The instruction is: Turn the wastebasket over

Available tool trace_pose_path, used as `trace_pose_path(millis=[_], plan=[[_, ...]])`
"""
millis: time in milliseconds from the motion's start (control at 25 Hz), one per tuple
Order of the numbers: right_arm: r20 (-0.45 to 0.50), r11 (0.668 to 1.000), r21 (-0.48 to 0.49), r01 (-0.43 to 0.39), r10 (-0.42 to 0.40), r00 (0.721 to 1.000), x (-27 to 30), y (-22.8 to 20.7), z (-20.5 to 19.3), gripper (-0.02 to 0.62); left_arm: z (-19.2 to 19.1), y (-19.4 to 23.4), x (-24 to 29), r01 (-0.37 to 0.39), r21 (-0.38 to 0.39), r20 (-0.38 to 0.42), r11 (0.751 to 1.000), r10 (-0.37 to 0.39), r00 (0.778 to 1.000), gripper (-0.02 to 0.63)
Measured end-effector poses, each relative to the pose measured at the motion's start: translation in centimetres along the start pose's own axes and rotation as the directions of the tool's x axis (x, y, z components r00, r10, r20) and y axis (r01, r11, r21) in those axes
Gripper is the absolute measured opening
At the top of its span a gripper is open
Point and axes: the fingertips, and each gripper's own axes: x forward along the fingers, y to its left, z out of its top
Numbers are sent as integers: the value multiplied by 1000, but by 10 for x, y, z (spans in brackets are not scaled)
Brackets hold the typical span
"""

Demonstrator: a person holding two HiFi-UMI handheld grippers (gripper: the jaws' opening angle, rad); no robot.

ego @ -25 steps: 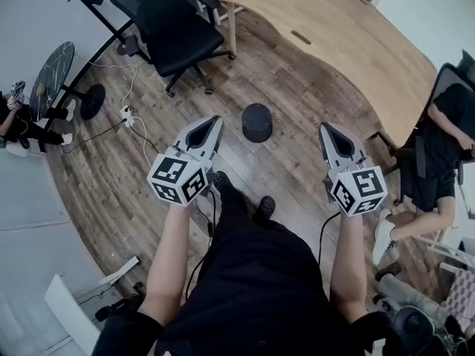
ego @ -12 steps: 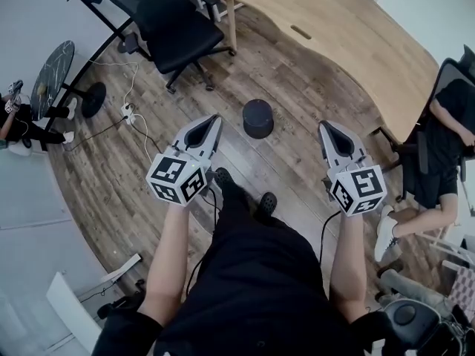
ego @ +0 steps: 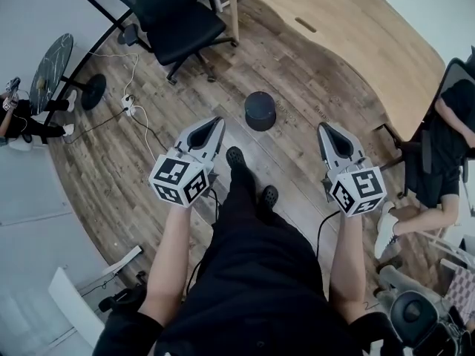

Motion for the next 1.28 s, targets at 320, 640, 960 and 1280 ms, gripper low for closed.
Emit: trace_pose_path(millis=[320,640,960,1280], plan=[[-42,1000,17,11,-10,999,35,-2,-6,34,-11,41,17,-17,-56,-15,998,17,1000,17],[-116,1000,5,11,-11,993,94,-14,-1,34,-15,81,61,21,-106,-50,994,-26,998,17],[-195,1000,-23,1,-5,981,180,-16,11,34,-14,146,99,43,-189,-57,981,-55,997,17],[-283,1000,-29,-2,-6,959,228,-5,-4,34,-23,184,130,94,-222,-94,971,-117,989,17]])
